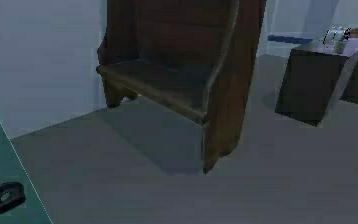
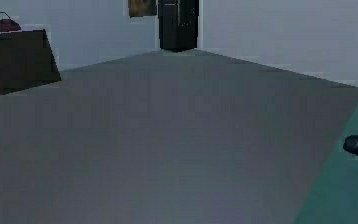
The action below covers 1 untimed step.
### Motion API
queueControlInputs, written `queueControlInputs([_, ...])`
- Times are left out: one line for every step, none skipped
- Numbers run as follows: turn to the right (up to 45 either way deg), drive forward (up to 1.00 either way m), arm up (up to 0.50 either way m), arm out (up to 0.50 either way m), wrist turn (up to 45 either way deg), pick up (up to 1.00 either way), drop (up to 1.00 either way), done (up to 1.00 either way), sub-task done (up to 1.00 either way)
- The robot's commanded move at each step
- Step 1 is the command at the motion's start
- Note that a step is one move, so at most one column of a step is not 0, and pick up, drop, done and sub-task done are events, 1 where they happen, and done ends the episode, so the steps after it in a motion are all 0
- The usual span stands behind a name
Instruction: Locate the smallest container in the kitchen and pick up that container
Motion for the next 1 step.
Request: queueControlInputs([0.0, 0.6, 0.0, 0.0, 0.0, 0.0, 0.0, 0.0, 0.0])
